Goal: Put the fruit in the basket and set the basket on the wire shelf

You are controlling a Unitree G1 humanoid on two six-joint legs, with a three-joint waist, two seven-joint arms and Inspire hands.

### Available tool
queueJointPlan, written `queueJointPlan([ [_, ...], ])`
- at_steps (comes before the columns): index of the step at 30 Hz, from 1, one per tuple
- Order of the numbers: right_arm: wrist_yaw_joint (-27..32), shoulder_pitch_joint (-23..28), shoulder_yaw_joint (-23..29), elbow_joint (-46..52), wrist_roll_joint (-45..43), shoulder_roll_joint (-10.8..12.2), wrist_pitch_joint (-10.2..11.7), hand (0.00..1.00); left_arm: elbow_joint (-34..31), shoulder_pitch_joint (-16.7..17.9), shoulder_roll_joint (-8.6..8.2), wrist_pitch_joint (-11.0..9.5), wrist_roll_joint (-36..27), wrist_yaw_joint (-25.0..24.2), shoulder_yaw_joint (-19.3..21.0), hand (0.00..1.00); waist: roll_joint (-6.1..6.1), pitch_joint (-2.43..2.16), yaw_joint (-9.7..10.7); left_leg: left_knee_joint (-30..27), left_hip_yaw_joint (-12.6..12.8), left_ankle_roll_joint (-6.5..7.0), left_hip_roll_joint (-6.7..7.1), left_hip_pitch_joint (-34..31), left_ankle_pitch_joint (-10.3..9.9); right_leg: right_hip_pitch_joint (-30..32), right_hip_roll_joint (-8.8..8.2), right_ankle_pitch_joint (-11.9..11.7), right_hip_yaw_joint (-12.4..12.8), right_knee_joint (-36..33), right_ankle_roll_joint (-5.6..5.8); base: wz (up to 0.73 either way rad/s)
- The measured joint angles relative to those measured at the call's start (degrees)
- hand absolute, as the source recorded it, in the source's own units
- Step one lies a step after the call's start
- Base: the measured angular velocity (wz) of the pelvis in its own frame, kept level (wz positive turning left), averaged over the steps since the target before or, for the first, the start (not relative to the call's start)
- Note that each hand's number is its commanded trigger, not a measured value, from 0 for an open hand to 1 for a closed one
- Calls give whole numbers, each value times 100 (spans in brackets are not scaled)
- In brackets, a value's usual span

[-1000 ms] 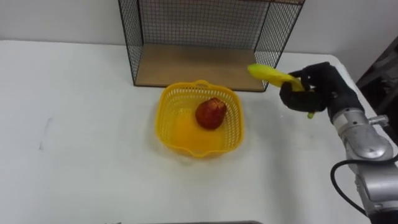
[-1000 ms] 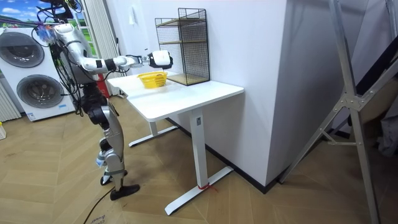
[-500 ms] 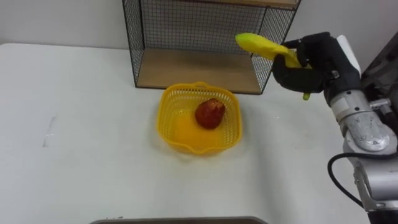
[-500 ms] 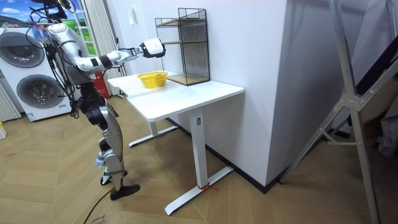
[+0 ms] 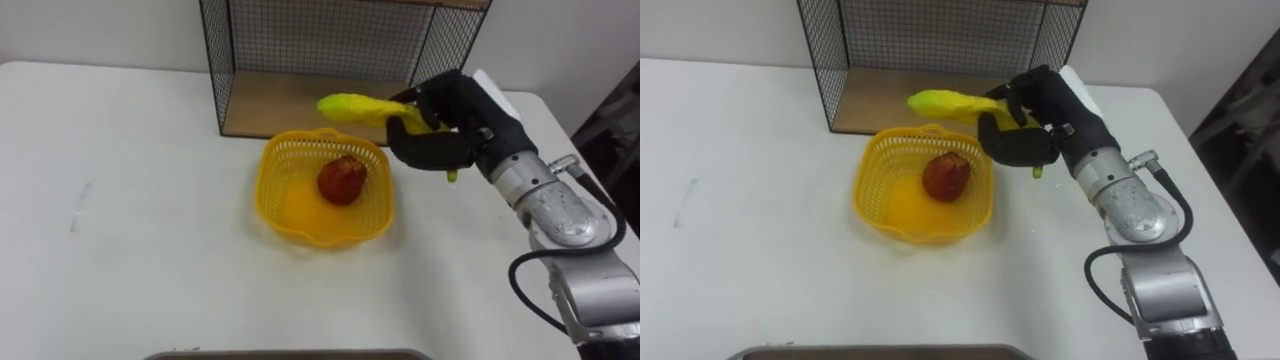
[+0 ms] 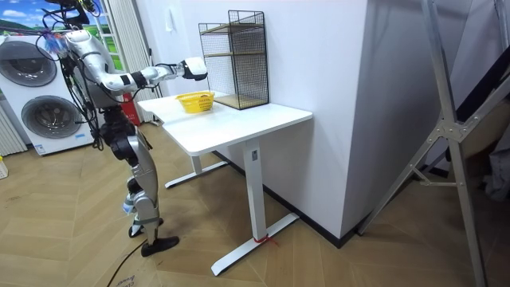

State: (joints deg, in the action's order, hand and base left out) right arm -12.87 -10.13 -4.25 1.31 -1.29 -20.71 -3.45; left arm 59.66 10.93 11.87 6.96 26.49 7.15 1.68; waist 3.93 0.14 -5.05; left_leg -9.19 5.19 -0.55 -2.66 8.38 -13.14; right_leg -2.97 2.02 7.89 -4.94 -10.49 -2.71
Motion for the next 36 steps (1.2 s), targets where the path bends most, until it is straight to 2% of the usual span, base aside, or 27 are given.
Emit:
queueJointPlan([
  [6,-122,0,-245,4,-293,100,-15,100,3,-5,12,3,-5,2,-91,0,36,1,-2,-2,-10,1,1,-5,0,1,-1,0,0,16,0,0],
  [10,-123,1,-336,20,-391,121,-15,100,10,-5,18,2,-7,2,-95,0,77,-27,-1,-2,-63,0,1,-32,0,-1,1,-1,-21,56,-1,3],
  [14,-123,0,-348,59,-393,125,-15,100,12,-6,18,2,-4,2,-97,0,83,-31,-19,-2,-58,0,1,-40,0,-5,1,-3,-32,61,-2,1],
  [15,-123,1,-364,58,-394,126,-15,74,29,-8,18,2,-7,2,-101,0,76,-26,-19,-1,-58,0,1,-31,0,-13,1,-4,-34,61,-3,0],
  [16,-124,1,-371,58,-394,126,-15,53,45,-11,18,2,-7,3,-108,0,71,-23,-19,1,-58,0,0,-25,0,-18,1,-4,-35,61,-3,0],
  [17,-125,1,-381,58,-394,127,-15,0,77,-16,18,3,-7,3,-123,0,59,-14,-19,3,-57,0,1,-21,0,-23,1,-4,-37,61,-3,0],
  [21,-145,2,-416,57,-394,127,-16,0,112,-25,18,3,-6,3,-140,0,62,58,-16,5,-55,0,0,-34,0,-15,1,-4,-36,73,-3,0],
  [28,-170,23,-586,57,-406,127,-33,0,118,-41,18,3,-6,2,-139,0,115,26,-14,1,-69,0,1,-79,0,13,-1,-3,-61,89,-2,0],
  [36,-175,23,-590,57,-406,127,-33,0,119,-68,18,0,-3,1,-138,0,121,14,-16,-1,-73,0,-1,-70,0,3,-5,-5,-81,74,-3,0],
])
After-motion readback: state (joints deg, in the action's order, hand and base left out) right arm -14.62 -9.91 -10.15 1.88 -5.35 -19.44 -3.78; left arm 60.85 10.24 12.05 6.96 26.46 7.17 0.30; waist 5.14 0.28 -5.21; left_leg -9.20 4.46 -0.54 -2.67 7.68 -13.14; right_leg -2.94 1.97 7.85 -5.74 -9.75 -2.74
